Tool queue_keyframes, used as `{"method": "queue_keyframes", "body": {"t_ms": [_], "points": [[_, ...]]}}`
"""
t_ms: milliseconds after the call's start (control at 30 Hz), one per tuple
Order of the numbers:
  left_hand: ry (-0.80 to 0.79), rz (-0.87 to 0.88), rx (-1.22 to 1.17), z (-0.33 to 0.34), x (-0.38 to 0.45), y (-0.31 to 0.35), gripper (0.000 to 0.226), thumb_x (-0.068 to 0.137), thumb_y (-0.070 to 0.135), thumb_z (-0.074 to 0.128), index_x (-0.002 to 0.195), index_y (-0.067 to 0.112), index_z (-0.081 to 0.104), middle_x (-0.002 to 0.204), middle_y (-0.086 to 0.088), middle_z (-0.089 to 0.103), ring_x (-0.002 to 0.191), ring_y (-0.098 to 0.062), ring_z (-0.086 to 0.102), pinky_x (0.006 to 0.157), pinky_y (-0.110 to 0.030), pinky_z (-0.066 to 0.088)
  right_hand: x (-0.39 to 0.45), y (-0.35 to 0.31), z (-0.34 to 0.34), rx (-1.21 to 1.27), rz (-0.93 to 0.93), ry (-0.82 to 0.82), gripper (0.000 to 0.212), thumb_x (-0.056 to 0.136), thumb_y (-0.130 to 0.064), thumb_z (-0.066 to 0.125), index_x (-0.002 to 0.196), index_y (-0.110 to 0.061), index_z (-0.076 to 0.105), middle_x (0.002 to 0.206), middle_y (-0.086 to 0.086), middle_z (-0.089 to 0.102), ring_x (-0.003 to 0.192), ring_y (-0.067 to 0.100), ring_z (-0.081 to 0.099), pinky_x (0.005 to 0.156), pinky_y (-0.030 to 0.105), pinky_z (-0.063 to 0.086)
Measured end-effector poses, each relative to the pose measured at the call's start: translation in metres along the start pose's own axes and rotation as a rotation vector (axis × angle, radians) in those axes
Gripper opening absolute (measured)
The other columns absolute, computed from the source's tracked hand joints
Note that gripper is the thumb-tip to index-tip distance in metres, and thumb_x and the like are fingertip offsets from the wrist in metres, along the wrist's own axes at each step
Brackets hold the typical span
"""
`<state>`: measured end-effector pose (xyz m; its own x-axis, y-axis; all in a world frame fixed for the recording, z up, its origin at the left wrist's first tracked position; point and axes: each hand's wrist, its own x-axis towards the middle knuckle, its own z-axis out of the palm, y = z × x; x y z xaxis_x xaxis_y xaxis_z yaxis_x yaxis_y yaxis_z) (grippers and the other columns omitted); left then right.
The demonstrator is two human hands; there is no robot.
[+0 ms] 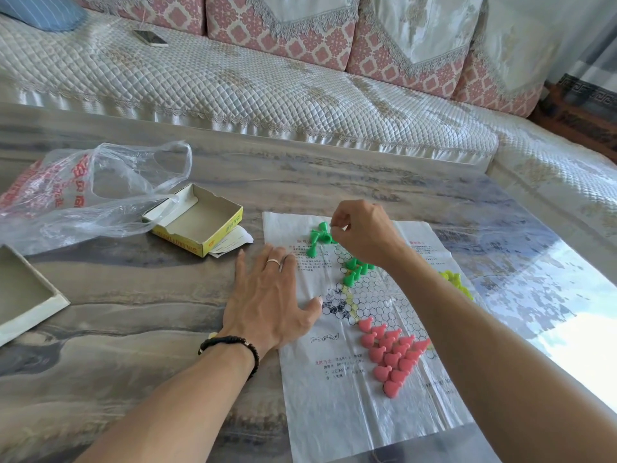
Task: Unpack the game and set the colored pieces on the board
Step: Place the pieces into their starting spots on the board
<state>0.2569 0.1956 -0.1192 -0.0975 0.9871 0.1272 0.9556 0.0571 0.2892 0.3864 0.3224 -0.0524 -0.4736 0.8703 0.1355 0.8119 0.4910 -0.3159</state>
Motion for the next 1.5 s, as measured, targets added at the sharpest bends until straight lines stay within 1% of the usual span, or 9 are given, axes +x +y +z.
{"method": "queue_keyframes", "body": {"t_ms": [200,333,533,633,767,900,1333,1433,1500], "points": [[-0.014,0.000,0.006,0.002,0.002,-0.001,0.082,0.082,0.067,0.035,0.145,0.015,0.027,0.155,-0.005,0.023,0.146,-0.024,0.005,0.118,-0.053,0.004,-0.005,0.009,-0.018,0.098,0.046,-0.046,0.007,0.086,-0.009,0.060,0.088,-0.015,0.060,0.070,-0.006,0.060,0.056,0.005,0.053,0.044,0.008,0.035],[-0.016,-0.001,0.018,0.003,0.003,-0.001,0.084,0.080,0.068,0.034,0.144,0.014,0.029,0.156,-0.007,0.024,0.147,-0.025,0.002,0.118,-0.052,0.005,-0.011,0.016,-0.021,0.099,0.048,-0.074,0.020,0.088,-0.015,0.066,0.100,-0.017,0.051,0.072,-0.006,0.058,0.061,0.006,0.054,0.054,0.016,0.038],[-0.019,0.003,0.029,0.004,0.003,-0.002,0.084,0.079,0.069,0.032,0.143,0.014,0.029,0.154,-0.007,0.025,0.146,-0.026,0.006,0.117,-0.054,0.006,-0.015,0.018,-0.028,-0.004,0.012,-0.146,0.009,0.086,-0.013,0.067,0.095,-0.011,0.071,0.073,-0.009,0.061,0.062,0.002,0.055,0.051,0.009,0.039],[-0.014,0.007,0.022,0.003,0.003,-0.002,0.081,0.080,0.069,0.034,0.141,0.015,0.030,0.153,-0.006,0.027,0.145,-0.025,0.009,0.117,-0.054,0.007,-0.017,0.013,-0.029,-0.090,-0.064,-0.214,0.019,0.087,-0.006,0.059,0.097,-0.012,0.073,0.087,-0.006,0.068,0.075,0.008,0.064,0.065,0.014,0.050],[-0.002,0.015,0.019,0.002,0.002,-0.001,0.077,0.082,0.068,0.038,0.139,0.016,0.032,0.152,-0.005,0.028,0.145,-0.025,0.011,0.117,-0.054,0.008,-0.016,0.009,-0.030,-0.117,-0.087,-0.246,0.015,0.083,-0.004,0.063,0.088,-0.014,0.073,0.073,-0.013,0.063,0.068,0.007,0.063,0.060,0.013,0.046],[0.005,0.018,0.004,0.002,0.002,-0.001,0.076,0.083,0.067,0.040,0.139,0.016,0.032,0.152,-0.005,0.028,0.145,-0.024,0.011,0.117,-0.054,0.008,-0.014,0.008,-0.029,-0.155,-0.103,-0.264,0.020,0.082,-0.001,0.061,0.091,-0.011,0.075,0.081,-0.006,0.069,0.073,0.008,0.066,0.071,0.023,0.056],[0.014,0.020,-0.005,0.002,0.002,-0.001,0.075,0.083,0.066,0.040,0.138,0.015,0.034,0.151,-0.005,0.030,0.144,-0.025,0.013,0.117,-0.055,0.007,-0.018,0.008,-0.023,-0.226,-0.129,-0.331,0.022,0.086,-0.005,0.059,0.093,-0.017,0.076,0.091,-0.007,0.073,0.079,0.007,0.063,0.079,0.022,0.052],[0.010,0.015,-0.004,0.002,0.001,-0.001,0.074,0.083,0.066,0.039,0.137,0.016,0.034,0.150,-0.004,0.029,0.144,-0.024,0.012,0.117,-0.054,0.007,-0.019,0.007,-0.019,-0.218,-0.120,-0.336,0.022,0.086,-0.005,0.059,0.092,-0.017,0.077,0.090,-0.008,0.073,0.078,0.005,0.062,0.098,0.030,0.047],[0.010,0.016,-0.003,0.002,0.001,-0.001,0.074,0.083,0.066,0.039,0.137,0.016,0.034,0.150,-0.004,0.029,0.144,-0.024,0.012,0.117,-0.055,0.007,-0.018,0.009,-0.019,-0.221,-0.113,-0.341,0.023,0.086,-0.006,0.059,0.098,-0.018,0.076,0.095,-0.006,0.072,0.082,0.006,0.060,0.096,0.030,0.049]]}}
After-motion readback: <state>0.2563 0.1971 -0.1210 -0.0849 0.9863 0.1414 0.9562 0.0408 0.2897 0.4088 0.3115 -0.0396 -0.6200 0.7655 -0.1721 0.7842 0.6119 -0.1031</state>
